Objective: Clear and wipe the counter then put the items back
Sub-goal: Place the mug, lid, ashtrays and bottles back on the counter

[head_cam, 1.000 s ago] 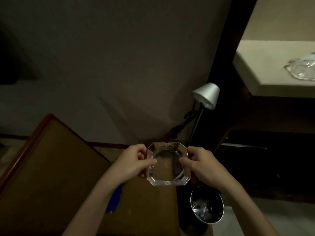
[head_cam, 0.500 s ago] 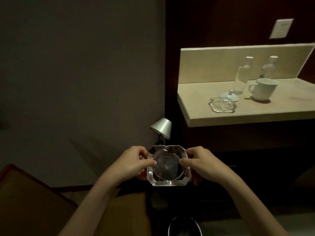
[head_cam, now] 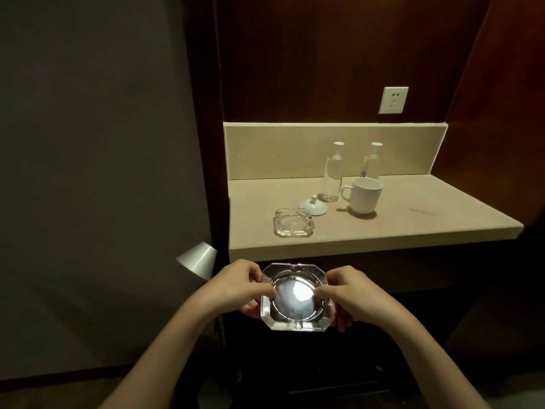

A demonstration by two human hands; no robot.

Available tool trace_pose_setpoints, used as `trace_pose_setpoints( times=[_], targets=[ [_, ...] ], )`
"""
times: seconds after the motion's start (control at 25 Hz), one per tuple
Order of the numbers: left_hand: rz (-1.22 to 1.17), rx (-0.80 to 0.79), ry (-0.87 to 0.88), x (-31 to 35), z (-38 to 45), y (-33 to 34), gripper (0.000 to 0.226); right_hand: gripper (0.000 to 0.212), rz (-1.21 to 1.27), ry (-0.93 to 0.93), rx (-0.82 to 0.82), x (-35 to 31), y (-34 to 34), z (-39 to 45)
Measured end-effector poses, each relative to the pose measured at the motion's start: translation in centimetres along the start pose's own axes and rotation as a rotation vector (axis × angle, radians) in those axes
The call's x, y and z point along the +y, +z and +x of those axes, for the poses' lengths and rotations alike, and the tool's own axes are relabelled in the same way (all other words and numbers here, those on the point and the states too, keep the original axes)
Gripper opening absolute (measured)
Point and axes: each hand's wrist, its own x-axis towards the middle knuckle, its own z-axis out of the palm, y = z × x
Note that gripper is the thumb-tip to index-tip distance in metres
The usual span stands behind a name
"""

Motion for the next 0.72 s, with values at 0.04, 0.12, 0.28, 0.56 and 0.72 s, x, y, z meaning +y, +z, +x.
trace_pose_setpoints(
  times=[0.04, 0.12, 0.28, 0.56, 0.72],
  targets=[
    [0.008, -0.018, 0.012, 0.8, 1.3, 0.6, 0.021, 0.016, 0.012, 0.008, 0.015, 0.6, -1.3, 0.4],
    [0.038, -0.041, 0.034, 2.1, 4.1, 1.4, 0.022, 0.018, 0.034, 0.014, 0.035, 1.5, -3.5, 1.3],
    [0.111, -0.08, 0.104, 4.4, 10.2, 2.6, 0.023, 0.018, 0.037, 0.043, 0.091, 3.1, -7.3, 4.1],
    [0.124, -0.082, 0.127, 7.7, 18.0, 3.7, 0.021, 0.015, -0.021, 0.061, 0.155, 5.0, -12.7, 10.6],
    [0.099, -0.072, 0.047, 8.8, 22.0, 4.2, 0.019, 0.014, -0.029, 0.064, 0.109, 6.2, -15.2, 15.1]
  ],
)
